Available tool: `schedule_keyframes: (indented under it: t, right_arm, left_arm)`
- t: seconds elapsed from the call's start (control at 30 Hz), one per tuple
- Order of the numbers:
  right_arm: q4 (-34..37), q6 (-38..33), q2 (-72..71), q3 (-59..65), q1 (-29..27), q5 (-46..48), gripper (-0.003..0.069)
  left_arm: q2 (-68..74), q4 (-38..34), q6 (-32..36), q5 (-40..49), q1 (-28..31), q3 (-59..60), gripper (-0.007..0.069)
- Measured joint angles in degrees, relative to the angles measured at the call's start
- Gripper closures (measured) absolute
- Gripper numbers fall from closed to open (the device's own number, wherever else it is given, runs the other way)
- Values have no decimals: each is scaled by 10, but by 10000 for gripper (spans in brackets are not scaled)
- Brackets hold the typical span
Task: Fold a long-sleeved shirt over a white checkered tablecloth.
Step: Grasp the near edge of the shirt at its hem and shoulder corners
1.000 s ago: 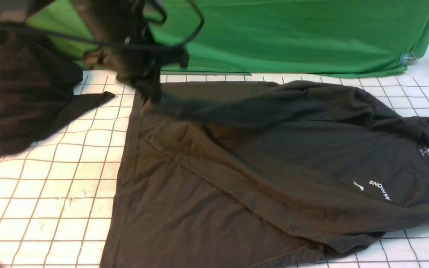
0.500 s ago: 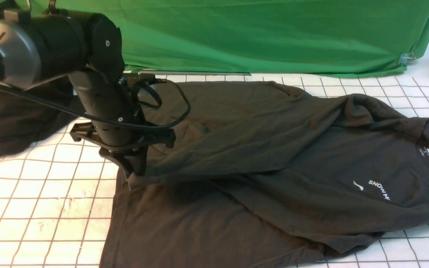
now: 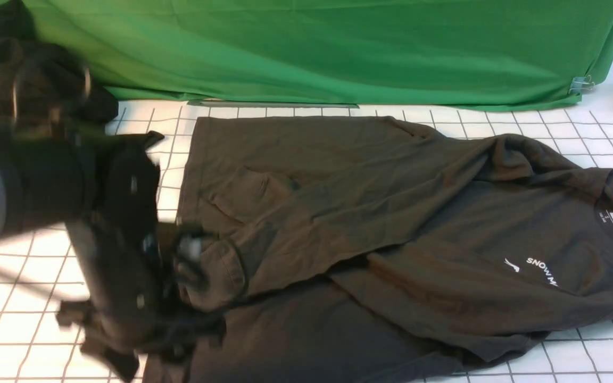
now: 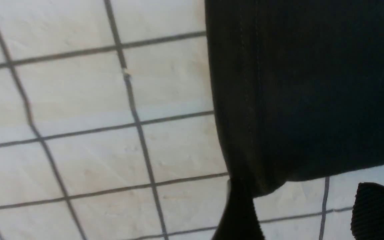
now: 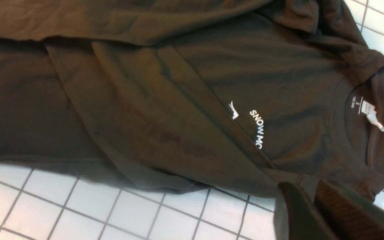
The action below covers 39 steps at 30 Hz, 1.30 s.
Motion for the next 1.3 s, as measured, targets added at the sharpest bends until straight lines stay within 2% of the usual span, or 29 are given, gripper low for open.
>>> schedule_keyframes:
  t: [0.13, 0.3, 0.43, 0.6, 0.67, 0.73, 0.87, 0.93, 0.97, 1.0, 1.03, 1.13, 1.23, 1.3]
  right_arm:
    - [1, 0, 0, 0, 0, 0, 561]
    - [2, 0, 1, 0, 0, 0, 556]
    - [5, -8, 2, 0, 0, 5, 554]
    - [31, -49, 14, 0, 0, 43, 554]
    - [70, -97, 42, 0, 0, 78, 554]
    - [98, -140, 85, 0, 0, 98, 554]
    - [113, -179, 155, 0, 0, 96, 543]
    - [113, -185, 204, 0, 0, 93, 494]
    - [113, -187, 225, 1, 0, 89, 435]
    - [113, -187, 229, 1, 0, 86, 425]
    - [113, -194, 253, 10, 0, 68, 349]
    - [116, -207, 288, 46, 0, 5, 197]
    - [121, -212, 311, 78, 0, -49, 130]
    - [123, -213, 329, 91, 0, -83, 115]
  left_arm:
    - [2, 1, -22, -50, -12, 41, 194]
    - [14, 35, -100, -69, -14, 59, 194]
    - [21, 36, -102, -71, -14, 58, 204]
    - [21, 24, -74, -80, -14, 58, 337]
    - [21, 14, -51, -88, -15, 58, 481]
    - [13, 22, -34, -93, -17, 58, 575]
    - [-18, 47, -26, -76, -17, 59, 594]
    - [-52, 66, -27, -52, -17, 59, 594]
    - [-77, 74, -30, -42, -17, 59, 594]
    - [-77, 76, -31, -39, -17, 59, 594]
    - [-96, 82, -34, -28, -17, 59, 594]
    - [-130, 91, -38, -19, -17, 59, 594]
    - [-141, 96, -39, -18, -17, 59, 594]
    - [-143, 98, -40, -19, -17, 59, 594]
